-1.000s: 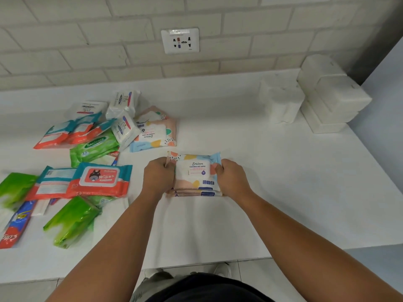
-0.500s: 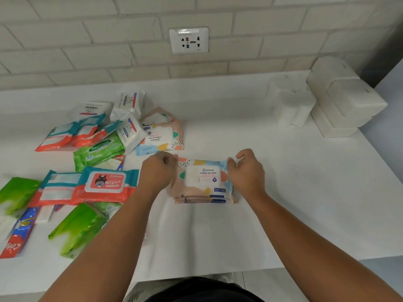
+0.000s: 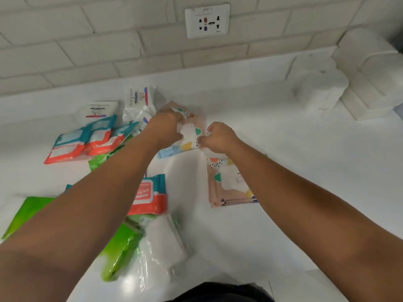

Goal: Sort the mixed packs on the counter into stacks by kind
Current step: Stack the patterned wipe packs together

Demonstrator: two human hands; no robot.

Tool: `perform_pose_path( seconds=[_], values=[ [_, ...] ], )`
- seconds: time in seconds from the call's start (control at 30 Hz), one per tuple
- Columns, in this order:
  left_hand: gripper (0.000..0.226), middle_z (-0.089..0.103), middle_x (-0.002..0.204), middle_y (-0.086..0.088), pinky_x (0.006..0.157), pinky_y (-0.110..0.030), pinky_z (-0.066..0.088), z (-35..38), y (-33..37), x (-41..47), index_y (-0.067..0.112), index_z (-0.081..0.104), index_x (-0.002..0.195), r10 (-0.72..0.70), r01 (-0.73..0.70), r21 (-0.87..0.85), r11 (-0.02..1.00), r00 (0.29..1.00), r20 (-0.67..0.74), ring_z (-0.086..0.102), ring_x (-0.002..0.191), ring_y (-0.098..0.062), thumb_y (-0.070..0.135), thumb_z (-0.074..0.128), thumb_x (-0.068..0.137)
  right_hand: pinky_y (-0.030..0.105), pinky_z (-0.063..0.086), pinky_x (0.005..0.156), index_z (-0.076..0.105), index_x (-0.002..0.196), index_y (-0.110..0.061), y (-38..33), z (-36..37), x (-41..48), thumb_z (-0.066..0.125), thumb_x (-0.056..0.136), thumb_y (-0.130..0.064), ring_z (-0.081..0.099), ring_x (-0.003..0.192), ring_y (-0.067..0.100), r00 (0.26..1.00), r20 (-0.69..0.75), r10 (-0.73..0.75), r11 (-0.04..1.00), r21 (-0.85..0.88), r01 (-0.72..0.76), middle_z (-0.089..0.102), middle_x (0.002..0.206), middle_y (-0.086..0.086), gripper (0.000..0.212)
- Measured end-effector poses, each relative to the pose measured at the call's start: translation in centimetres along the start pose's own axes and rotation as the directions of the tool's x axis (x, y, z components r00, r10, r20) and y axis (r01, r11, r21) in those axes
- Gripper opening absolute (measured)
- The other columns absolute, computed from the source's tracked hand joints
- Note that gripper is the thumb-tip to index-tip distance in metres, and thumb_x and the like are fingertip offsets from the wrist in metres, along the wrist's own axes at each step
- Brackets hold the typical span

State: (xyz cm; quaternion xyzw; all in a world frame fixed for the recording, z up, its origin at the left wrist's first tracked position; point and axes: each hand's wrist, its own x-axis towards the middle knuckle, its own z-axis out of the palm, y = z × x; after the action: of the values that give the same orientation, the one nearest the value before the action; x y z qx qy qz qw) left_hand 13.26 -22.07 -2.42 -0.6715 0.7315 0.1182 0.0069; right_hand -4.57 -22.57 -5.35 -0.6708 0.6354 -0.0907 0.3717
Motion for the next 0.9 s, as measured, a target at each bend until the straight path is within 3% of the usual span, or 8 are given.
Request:
perform_pose_path(
  seconds=[0.07,0.13,0.27,0.4,0.5,0.57,0.7,0.9],
  values=[
    [0.062,0.056,0.136,-0.015,0.101,-0.037,0.044,-0.1,-0.5,1.1,0.011,0.057,0.138,0.049,-0.05,0.012,0.999,0.998,0.036,0.054,0.12,-0.031,0.028,0.081,0.083,0.028,0.044,0.06,0.061,0.089,-0.009,-0.4,1.0,1.4,0.073,0.083,-0.033,0.061,0.085,0.027,0.998,0.017,0.06,0.997,0.053,-0.061,0.061,0.083,0.004,0.027],
    [0.071,0.056,0.135,-0.014,0.1,-0.036,0.042,0.0,-1.0,2.1,0.009,0.054,0.14,0.075,-0.078,0.03,0.997,0.994,0.079,0.053,0.121,-0.031,0.033,0.082,0.081,0.027,0.038,0.052,0.054,0.073,-0.011,-0.5,1.8,2.4,0.075,0.079,-0.029,0.059,0.074,0.026,0.994,-0.002,0.11,0.989,0.099,-0.11,0.054,0.07,0.002,0.029],
    [0.078,0.061,0.122,-0.012,0.091,-0.037,0.048,0.4,-2.0,3.4,0.009,0.053,0.134,0.095,-0.109,0.056,0.993,0.973,0.21,0.059,0.1,-0.028,0.043,0.087,0.072,0.033,0.049,0.063,0.061,0.086,-0.006,-0.7,2.7,3.6,0.08,0.076,-0.024,0.067,0.079,0.027,0.987,-0.018,0.162,0.977,0.143,-0.158,0.061,0.08,0.009,0.028],
    [0.093,0.059,0.125,-0.013,0.096,-0.039,0.045,1.2,-2.2,3.7,0.012,0.048,0.138,0.174,-0.215,0.19,0.958,0.962,0.213,0.056,0.113,-0.031,0.05,0.09,0.064,0.028,0.045,0.06,0.058,0.077,-0.006,-0.8,2.9,4.1,0.08,0.079,-0.017,0.061,0.07,0.026,0.979,0.063,0.192,0.963,0.183,-0.2,0.059,0.069,0.007,0.025],
    [0.089,0.063,0.12,-0.01,0.094,-0.038,0.046,1.3,-2.3,3.6,0.014,0.051,0.133,0.194,-0.226,0.2,0.953,0.966,0.17,0.059,0.11,-0.029,0.053,0.09,0.063,0.039,0.057,0.08,0.063,0.088,-0.003,-1.0,2.6,4.1,0.078,0.083,-0.018,0.069,0.089,0.032,0.986,0.085,0.146,0.97,0.183,-0.159,0.067,0.091,0.014,0.021],
    [0.079,0.064,0.115,-0.008,0.09,-0.037,0.049,0.8,-2.4,3.5,0.014,0.055,0.127,0.185,-0.212,0.157,0.965,0.968,0.167,0.06,0.103,-0.027,0.052,0.088,0.066,0.046,0.058,0.089,0.062,0.086,-0.01,-1.0,2.4,3.7,0.074,0.087,-0.014,0.07,0.095,0.031,0.986,0.109,0.124,0.947,0.283,-0.15,0.065,0.094,0.01,0.013],
    [0.069,0.061,0.115,-0.008,0.084,-0.038,0.051,-1.1,-2.4,3.1,0.013,0.057,0.125,0.205,-0.204,-0.019,0.979,0.97,0.129,0.058,0.103,-0.028,0.044,0.087,0.072,0.045,0.06,0.086,0.065,0.099,-0.012,-0.9,1.6,2.3,0.073,0.088,-0.013,0.065,0.092,0.024,0.982,0.172,0.08,0.808,0.566,-0.165,0.065,0.104,0.013,0.013],
    [0.062,0.058,0.104,0.004,0.071,-0.028,0.042,-3.3,-1.3,0.6,0.021,0.051,0.131,0.199,-0.202,-0.326,0.924,0.979,-0.045,0.057,0.092,-0.019,0.029,0.084,0.08,0.036,0.062,0.071,0.063,0.096,-0.01,-0.5,-0.9,0.1,0.075,0.086,-0.009,0.065,0.083,0.019,1.0,-0.009,-0.015,0.684,0.729,0.017,0.065,0.093,0.007,0.016]
  ],
)
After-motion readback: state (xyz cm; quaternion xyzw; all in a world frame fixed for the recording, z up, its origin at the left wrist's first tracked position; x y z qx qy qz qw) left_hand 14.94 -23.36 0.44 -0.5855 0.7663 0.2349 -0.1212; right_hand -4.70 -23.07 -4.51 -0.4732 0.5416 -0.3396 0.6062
